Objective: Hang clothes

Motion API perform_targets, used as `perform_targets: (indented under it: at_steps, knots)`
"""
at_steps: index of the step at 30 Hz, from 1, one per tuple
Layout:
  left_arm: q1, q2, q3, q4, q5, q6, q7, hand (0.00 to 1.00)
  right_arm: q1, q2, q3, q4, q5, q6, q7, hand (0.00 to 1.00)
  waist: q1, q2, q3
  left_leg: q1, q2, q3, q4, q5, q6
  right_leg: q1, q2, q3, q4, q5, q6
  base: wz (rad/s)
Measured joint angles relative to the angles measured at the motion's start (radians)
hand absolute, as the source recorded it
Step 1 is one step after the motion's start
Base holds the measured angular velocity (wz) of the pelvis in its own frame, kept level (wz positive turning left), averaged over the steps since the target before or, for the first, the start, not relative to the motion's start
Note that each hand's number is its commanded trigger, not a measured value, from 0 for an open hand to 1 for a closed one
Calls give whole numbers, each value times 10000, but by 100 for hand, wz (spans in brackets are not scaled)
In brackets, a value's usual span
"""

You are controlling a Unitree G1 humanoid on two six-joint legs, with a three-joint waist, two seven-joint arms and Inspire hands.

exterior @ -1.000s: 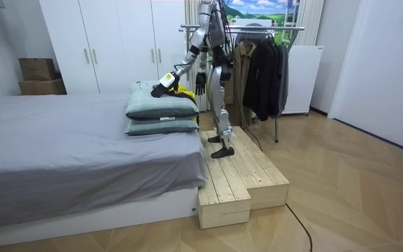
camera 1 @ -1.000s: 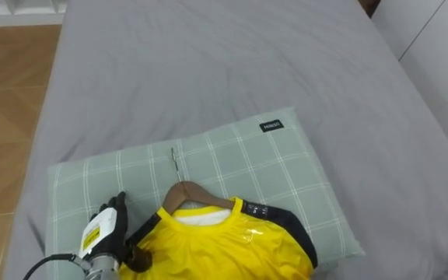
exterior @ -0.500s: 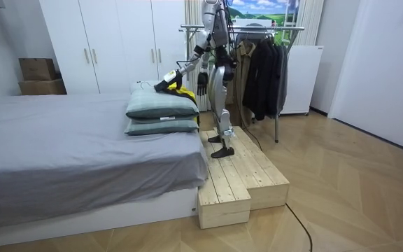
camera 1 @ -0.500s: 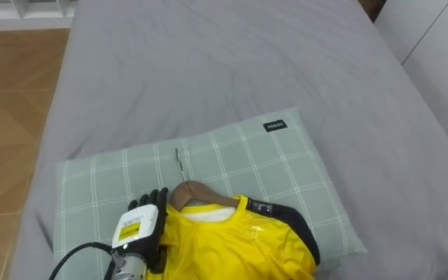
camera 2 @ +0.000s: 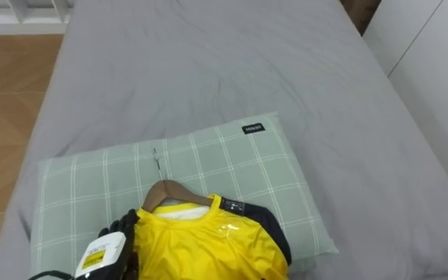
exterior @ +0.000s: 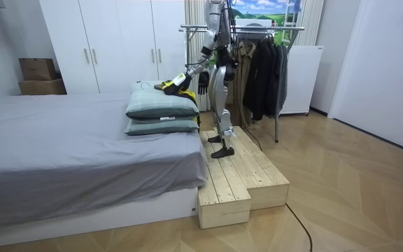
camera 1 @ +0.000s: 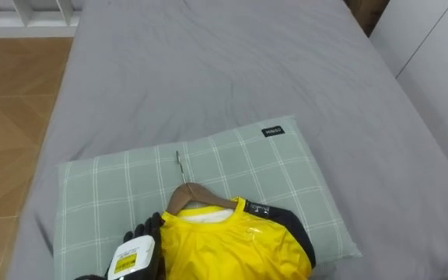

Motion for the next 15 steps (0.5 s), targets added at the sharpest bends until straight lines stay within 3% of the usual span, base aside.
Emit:
perform_targets:
  at_steps: [15]
  knots:
    - [197,-68,185,12,-72,-3,-24,0,140,8,-4,-1,113,-1,15,0,238,4,-2,164,19,10,-84,1,2,164,32,-30,-74,14,-20,0]
